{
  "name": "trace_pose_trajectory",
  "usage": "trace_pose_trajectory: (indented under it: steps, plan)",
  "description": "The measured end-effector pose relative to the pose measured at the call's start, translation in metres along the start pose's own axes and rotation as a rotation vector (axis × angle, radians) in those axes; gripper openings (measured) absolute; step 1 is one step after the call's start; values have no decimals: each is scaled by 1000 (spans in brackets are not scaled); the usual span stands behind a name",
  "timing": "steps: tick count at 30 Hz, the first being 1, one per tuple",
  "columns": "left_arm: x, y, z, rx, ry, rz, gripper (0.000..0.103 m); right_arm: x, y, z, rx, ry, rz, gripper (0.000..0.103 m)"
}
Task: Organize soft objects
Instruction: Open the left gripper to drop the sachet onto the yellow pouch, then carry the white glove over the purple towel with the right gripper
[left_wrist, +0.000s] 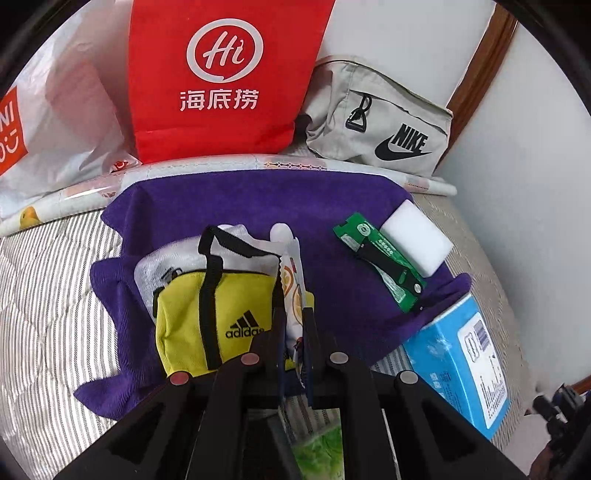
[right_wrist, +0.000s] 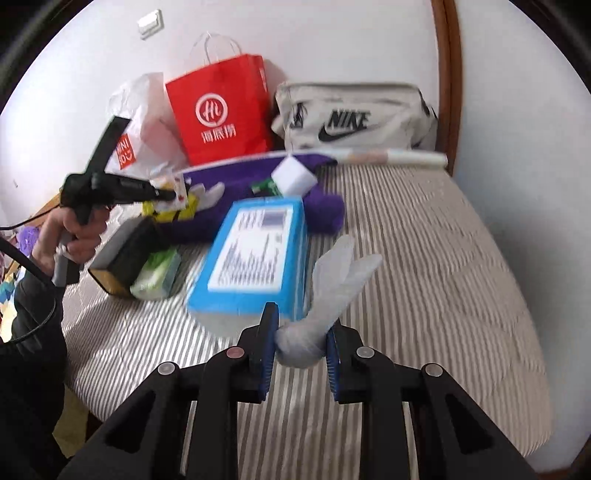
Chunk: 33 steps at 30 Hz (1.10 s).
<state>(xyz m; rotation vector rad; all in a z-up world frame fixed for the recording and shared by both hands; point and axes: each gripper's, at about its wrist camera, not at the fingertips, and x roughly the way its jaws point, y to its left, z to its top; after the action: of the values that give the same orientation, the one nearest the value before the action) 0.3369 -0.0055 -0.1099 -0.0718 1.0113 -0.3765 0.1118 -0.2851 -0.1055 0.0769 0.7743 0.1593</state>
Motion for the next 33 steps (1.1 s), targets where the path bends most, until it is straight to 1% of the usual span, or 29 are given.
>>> trace_pose_trajectory:
  steps: [3, 6, 7, 10, 12, 15, 17, 19, 20, 21, 27, 33]
  plan:
    - [5, 2, 4, -7, 9, 17, 12, 2, 4, 10, -25, -17, 11, 24]
    - [7, 4, 6, -15, 20, 34, 21, 12, 7, 18, -29, -6, 11, 24]
    - [6, 5, 6, -16, 17, 39, 26, 14, 9, 21, -31, -3, 10, 24]
    - [3, 7, 6, -21, 21, 49, 50, 23, 15, 28, -50, 5, -2, 24]
    - [1, 7, 5, -17, 22, 68, 51, 27, 18, 29, -52, 17, -15, 24]
    - [-3, 6, 3, -12, 25, 87, 53, 29, 23, 31, -63, 15, -6, 24]
    - [-7, 5, 2, -9, 23, 100, 57, 29, 25, 31, -68, 15, -6, 24]
    - [-12, 4, 0, -5, 15, 111, 58, 28, 26, 32, -70, 13, -4, 24]
    - [-15, 3, -1, -2, 10, 120, 62, 27, 27, 33, -70, 14, -1, 24]
    - [-18, 2, -2, 2, 5, 133, 63, 27, 27, 33, -72, 15, -1, 24]
    - [-34, 0, -9, -6, -2, 166, 64, 22, 32, 40, -93, -13, 4, 24]
    - [-53, -7, -29, -1, -12, 158, 64, 21, 36, 50, -119, -38, 8, 24]
